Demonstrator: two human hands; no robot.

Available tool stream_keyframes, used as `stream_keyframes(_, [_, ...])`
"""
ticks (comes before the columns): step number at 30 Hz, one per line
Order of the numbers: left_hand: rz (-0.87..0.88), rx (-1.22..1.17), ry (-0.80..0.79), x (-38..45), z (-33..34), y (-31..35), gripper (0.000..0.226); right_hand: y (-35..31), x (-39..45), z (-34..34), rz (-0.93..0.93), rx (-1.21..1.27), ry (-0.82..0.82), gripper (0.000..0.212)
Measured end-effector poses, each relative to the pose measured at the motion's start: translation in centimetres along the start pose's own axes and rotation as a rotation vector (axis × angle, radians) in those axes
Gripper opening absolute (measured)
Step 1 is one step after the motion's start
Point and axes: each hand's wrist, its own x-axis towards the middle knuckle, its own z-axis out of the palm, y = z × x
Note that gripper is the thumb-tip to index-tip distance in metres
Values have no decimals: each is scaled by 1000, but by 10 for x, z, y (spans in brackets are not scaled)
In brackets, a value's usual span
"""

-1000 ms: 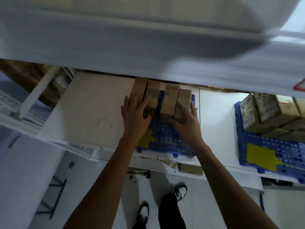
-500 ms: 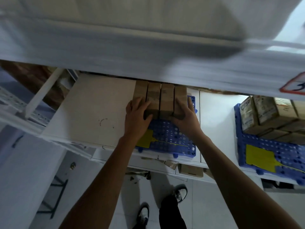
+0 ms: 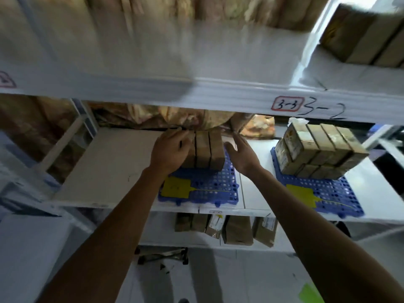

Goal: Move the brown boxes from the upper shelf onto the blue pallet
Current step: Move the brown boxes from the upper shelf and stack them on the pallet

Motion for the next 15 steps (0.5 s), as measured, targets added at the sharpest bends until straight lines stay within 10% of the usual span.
stream_keyframes(15, [327,-200,56,-122,-29,292,64,-28,-184,-197,-171,60,175,65])
